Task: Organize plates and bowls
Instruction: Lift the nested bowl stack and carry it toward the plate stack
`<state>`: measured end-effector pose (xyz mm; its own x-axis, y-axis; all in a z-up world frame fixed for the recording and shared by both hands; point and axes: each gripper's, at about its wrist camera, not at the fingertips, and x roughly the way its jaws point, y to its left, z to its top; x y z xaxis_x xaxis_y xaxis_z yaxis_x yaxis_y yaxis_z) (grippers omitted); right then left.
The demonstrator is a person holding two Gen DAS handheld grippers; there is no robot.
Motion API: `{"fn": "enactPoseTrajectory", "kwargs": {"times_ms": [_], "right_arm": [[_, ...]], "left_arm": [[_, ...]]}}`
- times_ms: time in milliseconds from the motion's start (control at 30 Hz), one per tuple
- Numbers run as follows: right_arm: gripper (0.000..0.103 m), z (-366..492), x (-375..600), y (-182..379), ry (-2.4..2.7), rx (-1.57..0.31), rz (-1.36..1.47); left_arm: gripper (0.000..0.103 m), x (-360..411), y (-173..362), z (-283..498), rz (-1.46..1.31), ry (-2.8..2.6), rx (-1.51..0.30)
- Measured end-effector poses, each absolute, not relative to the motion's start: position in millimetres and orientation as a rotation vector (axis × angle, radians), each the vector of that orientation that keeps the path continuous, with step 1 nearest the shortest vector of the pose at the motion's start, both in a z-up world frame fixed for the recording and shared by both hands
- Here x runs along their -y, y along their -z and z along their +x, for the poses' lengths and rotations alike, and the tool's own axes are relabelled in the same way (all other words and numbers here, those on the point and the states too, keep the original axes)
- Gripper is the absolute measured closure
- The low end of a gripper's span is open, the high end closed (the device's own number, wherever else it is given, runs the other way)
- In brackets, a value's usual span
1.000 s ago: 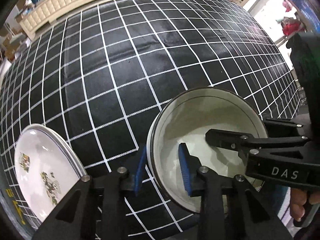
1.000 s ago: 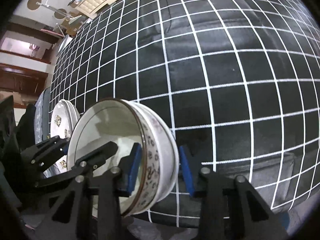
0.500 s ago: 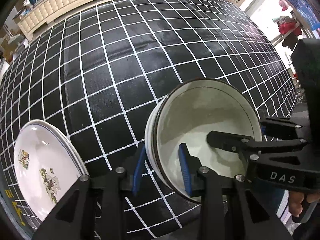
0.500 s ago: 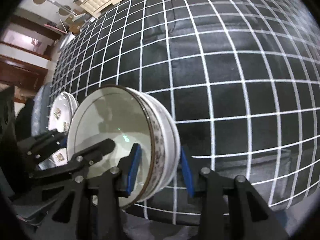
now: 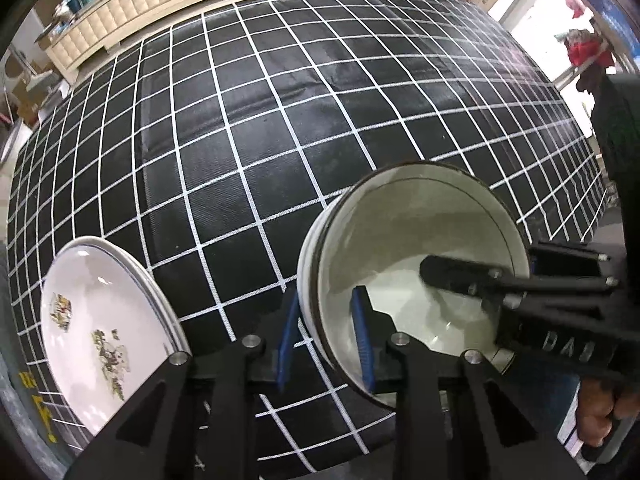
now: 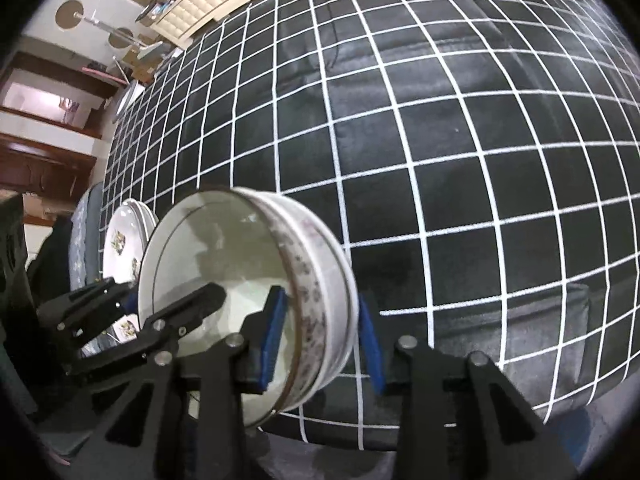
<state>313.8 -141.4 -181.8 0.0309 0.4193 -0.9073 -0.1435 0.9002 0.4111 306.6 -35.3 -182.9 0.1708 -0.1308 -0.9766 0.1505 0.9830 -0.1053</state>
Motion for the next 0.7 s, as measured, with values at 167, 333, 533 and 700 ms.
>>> {"fn": "enactPoseTrajectory", "kwargs": {"times_ms": [167, 333, 533, 700], "right_arm": [[0.066, 311.0, 138.2, 177.8, -0.456, -1.471, 0.189], [0.071, 310.0, 130.8, 173.8, -0.439, -1.454, 0.124], [0.072, 307.5, 127.2, 180.8, -0.441, -1.458, 0.099], [0.069, 313.9, 134.2, 192.5, -0.467, -1.489, 0.192]], "left_arm": [[0.078, 23.9, 186.6, 309.1, -0.049, 0.231, -1.392], [0.073, 19.7, 188.2, 307.8, -0.069, 0.250, -1.420], [0.062, 23.3, 196.8, 303.8, -0.087, 0.263, -1.426], [0.067, 20.3, 196.3, 300.4, -0.110, 0.251, -1.413]]}}
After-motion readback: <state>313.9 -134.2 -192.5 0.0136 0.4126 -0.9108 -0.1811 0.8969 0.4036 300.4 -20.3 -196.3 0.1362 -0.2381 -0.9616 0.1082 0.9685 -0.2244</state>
